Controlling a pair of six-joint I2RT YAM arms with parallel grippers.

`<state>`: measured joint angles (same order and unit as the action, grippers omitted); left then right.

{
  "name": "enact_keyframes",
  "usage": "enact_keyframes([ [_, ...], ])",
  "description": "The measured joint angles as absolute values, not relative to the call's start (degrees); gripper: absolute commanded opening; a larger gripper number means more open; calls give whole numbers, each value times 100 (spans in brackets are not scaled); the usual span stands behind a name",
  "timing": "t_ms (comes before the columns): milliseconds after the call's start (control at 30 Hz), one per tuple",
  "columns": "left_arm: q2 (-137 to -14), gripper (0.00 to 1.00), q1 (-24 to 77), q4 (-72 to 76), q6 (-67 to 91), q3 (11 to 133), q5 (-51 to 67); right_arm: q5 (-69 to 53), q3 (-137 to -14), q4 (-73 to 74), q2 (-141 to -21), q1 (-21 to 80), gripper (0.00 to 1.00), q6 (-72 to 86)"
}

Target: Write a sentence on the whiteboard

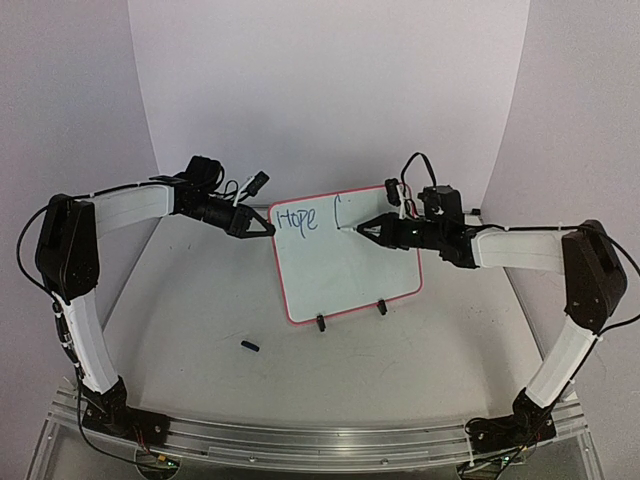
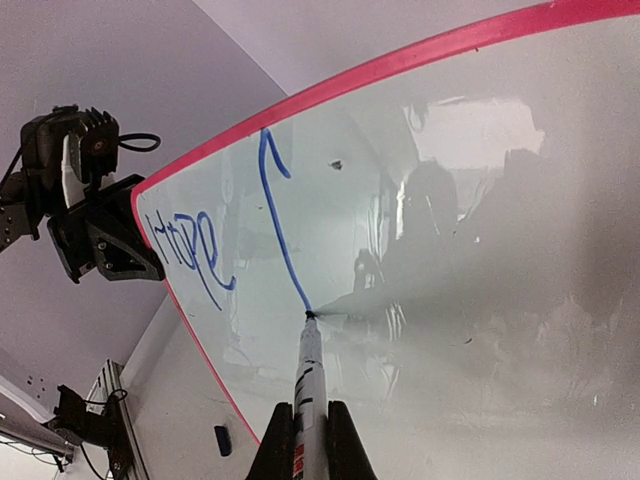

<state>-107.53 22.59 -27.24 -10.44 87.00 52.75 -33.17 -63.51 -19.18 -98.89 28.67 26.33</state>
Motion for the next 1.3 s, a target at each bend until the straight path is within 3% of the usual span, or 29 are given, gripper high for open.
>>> enact_keyframes([
  [1300, -10700, 0, 2333, -2746, -1113, 8702, 5231, -2962, -6565, -2099, -9797, 3020, 0, 2818],
])
